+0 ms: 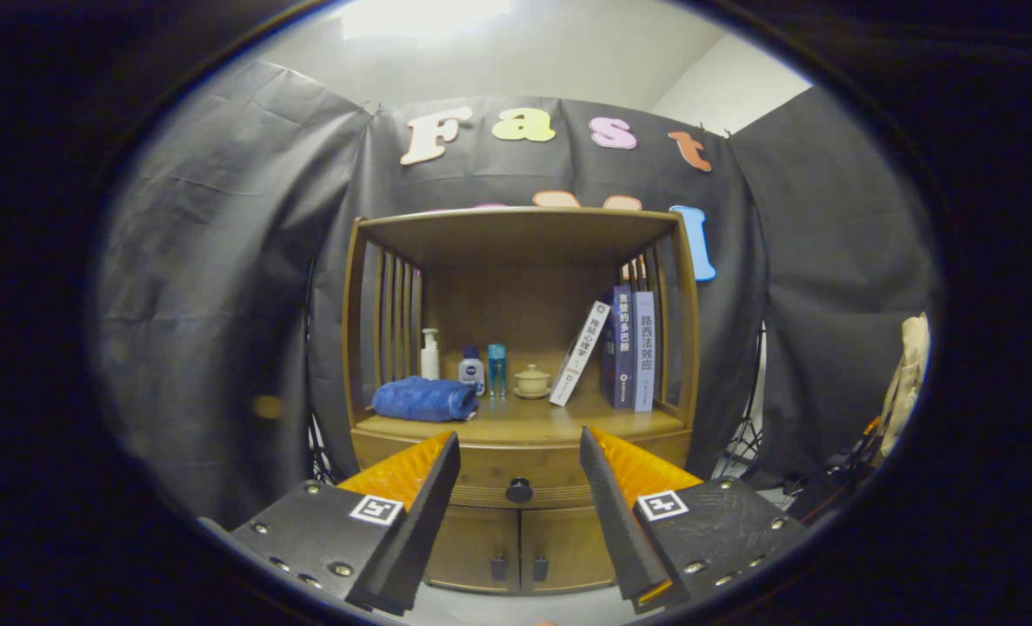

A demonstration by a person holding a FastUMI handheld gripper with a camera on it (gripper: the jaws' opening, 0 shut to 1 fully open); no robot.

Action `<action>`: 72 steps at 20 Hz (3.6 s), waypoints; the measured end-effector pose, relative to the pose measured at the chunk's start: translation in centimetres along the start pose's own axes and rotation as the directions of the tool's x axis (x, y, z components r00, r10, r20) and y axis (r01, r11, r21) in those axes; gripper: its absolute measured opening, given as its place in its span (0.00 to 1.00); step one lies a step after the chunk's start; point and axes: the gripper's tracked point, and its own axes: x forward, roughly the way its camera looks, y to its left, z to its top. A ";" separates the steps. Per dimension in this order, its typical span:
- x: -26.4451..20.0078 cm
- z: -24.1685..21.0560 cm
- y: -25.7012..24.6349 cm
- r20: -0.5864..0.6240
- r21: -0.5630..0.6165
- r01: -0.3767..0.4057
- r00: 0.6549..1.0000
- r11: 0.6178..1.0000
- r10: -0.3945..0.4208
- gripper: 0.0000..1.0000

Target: Pull open the drawer, take out the items inside it, and place them on the countertop above the cabinet.

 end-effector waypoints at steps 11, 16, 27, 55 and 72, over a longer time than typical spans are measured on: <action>6.0 -2.7 2.7 -0.005 0.005 -0.064 0.998 0.998 0.064 0.83; 9.8 -6.6 2.3 -0.080 0.038 -0.040 0.996 0.999 0.043 0.83; 17.0 -19.1 0.6 -0.361 0.090 0.066 0.932 0.994 -0.029 0.80; 14.3 -21.1 0.4 -0.418 0.081 0.085 0.907 0.993 -0.044 0.29; 3.6 -21.0 0.1 -0.449 0.034 0.131 0.888 0.991 -0.102 0.29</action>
